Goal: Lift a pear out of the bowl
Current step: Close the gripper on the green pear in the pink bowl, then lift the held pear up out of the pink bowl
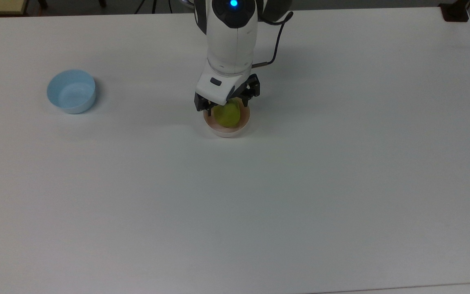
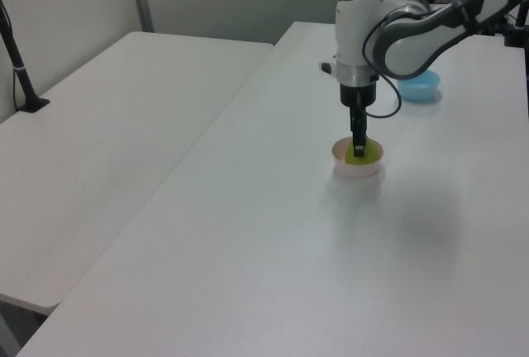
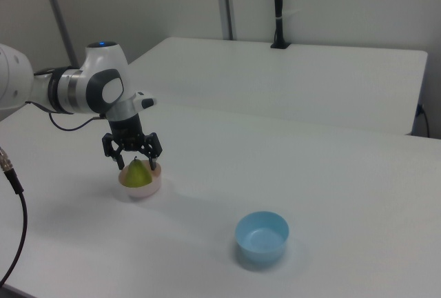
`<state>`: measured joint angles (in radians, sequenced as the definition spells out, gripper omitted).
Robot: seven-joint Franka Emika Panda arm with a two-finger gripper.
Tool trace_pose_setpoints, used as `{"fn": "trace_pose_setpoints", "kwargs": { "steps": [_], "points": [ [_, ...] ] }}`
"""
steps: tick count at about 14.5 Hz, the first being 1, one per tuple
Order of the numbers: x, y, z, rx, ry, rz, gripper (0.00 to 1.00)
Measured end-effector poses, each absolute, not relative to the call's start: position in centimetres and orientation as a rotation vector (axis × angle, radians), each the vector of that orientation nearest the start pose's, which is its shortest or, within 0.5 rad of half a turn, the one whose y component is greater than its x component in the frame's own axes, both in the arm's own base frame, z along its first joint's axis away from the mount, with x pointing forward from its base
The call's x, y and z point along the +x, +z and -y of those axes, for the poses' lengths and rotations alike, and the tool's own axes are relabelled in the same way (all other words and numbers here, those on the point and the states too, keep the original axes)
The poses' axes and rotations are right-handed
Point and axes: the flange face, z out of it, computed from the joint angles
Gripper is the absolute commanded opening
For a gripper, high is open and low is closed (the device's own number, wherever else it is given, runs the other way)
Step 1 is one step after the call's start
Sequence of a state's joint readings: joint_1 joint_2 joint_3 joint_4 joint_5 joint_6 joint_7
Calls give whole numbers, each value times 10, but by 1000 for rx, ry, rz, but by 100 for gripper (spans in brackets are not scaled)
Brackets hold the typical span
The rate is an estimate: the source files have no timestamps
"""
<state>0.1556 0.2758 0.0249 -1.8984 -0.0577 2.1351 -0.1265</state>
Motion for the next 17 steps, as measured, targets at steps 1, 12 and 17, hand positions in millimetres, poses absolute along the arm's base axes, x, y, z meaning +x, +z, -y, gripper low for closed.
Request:
{"fn": "trace_pose_setpoints", "kwargs": {
  "steps": [1,12,17],
  "points": [
    [603,350,-110,-3137,66,542,39],
    [604,361,-117,-3153,51,453,0],
    [614,439,-115,-3161,2,427,0]
  ]
}}
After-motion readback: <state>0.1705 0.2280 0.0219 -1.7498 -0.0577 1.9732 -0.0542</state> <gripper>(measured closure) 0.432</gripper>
